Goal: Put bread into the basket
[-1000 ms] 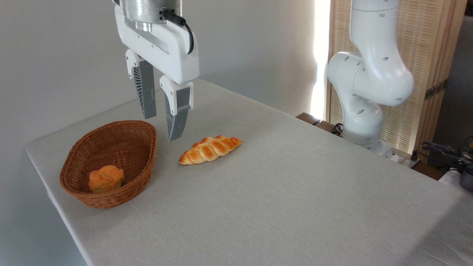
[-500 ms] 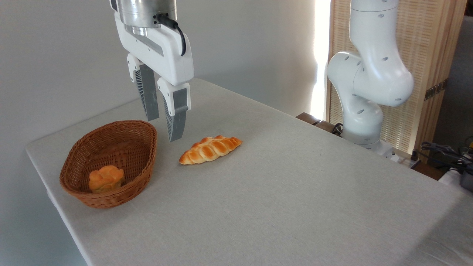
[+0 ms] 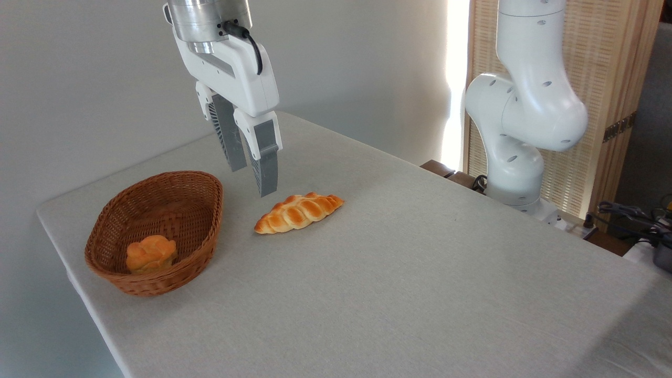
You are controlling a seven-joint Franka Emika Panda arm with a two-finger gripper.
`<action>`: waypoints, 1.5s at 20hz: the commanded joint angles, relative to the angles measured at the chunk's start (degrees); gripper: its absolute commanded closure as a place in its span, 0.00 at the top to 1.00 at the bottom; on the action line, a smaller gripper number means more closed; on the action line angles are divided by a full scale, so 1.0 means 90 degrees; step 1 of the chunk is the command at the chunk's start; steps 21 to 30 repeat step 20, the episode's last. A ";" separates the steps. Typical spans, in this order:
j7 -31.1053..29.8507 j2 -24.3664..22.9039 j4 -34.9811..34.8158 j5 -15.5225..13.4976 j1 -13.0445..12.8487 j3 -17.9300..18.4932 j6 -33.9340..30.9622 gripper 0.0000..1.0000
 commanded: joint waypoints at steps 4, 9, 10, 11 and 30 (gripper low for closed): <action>0.0021 -0.0178 0.0028 0.0116 0.0366 -0.0017 -0.0156 1.00; 0.0060 -0.0188 0.0028 0.0155 0.0444 0.0012 -0.0185 1.00; 0.0060 -0.0188 0.0019 0.0155 0.0444 0.0012 -0.0195 1.00; 0.0060 -0.0188 0.0018 0.0203 0.0444 0.0012 -0.0205 1.00; 0.0031 -0.0178 0.0018 0.0243 0.0444 -0.0027 -0.0273 1.00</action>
